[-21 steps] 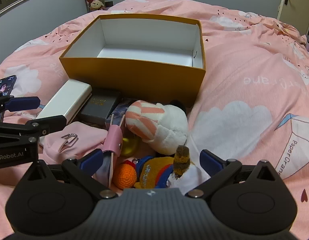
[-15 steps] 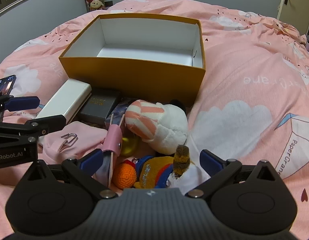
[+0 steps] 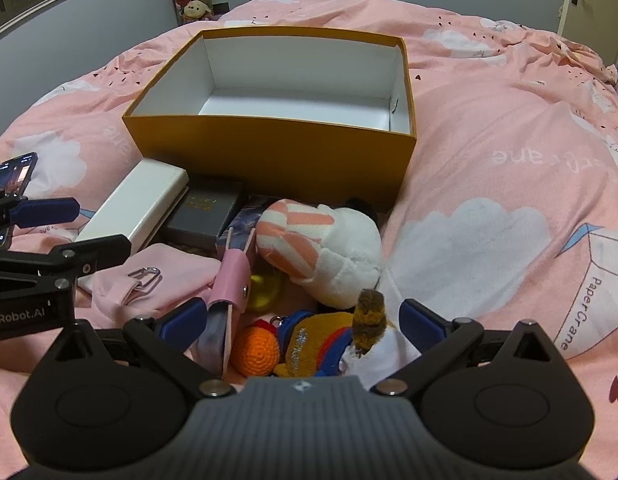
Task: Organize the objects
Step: 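Grasp white rectangular box with left gripper while right gripper grasps gold cube box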
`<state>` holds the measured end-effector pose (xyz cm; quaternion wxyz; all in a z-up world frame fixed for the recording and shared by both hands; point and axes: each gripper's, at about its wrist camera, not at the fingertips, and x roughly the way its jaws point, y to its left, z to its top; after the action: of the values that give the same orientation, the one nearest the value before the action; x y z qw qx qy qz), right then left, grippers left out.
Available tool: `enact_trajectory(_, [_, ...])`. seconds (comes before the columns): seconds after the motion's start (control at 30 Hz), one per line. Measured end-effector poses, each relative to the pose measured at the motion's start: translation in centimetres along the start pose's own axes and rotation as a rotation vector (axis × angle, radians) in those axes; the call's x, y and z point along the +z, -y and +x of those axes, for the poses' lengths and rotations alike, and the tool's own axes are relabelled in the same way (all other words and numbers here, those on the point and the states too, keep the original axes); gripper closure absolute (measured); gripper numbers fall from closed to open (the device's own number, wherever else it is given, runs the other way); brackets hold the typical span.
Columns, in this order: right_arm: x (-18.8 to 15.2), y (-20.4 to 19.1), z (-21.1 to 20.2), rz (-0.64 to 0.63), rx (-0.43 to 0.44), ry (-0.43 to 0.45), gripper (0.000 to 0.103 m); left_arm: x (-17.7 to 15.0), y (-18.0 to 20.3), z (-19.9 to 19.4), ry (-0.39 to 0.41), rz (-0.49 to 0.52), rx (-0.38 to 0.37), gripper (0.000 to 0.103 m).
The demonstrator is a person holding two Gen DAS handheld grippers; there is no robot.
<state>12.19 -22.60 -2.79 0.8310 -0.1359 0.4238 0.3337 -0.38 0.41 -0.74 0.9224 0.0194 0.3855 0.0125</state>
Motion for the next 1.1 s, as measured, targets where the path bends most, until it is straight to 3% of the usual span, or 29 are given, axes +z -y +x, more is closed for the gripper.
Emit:
enact_trajectory(0.1, [0.3, 0.0, -0.2, -0.005, 0.007, 0.013, 0.003, 0.0, -0.4, -0.2, -0.015, 0.002, 0.001, 0.023])
enact_trajectory(0.27, [1.7, -0.4, -0.3, -0.054, 0.04, 0.021, 0.019, 1.2, -2.0, 0.4, -0.073, 0.001, 0.018, 0.023])
enact_trajectory(0.43, [4.3, -1.4, 0.4, -0.107, 0.122, 0.007, 0.032, 2.7, -3.3, 1.9, -0.126, 0.043, 0.092, 0.022])
enact_trajectory(0.67, [7.4, -3.6, 3.3, -0.163, 0.199, -0.034, 0.046, 4.0, -4.6, 5.6, -0.232, 0.009, 0.056, 0.019])
enact_trajectory(0.87, [8.6, -4.0, 5.4, -0.182, 0.225, -0.076, 0.047, 4.2, -5.1, 8.0, -0.301, -0.003, 0.067, 0.019])
enact_trajectory(1.1, [9.2, -3.6, 7.4, -0.17, 0.239, -0.116, 0.047, 3.8, -4.2, 9.5, -0.365, 0.05, 0.067, 0.022])
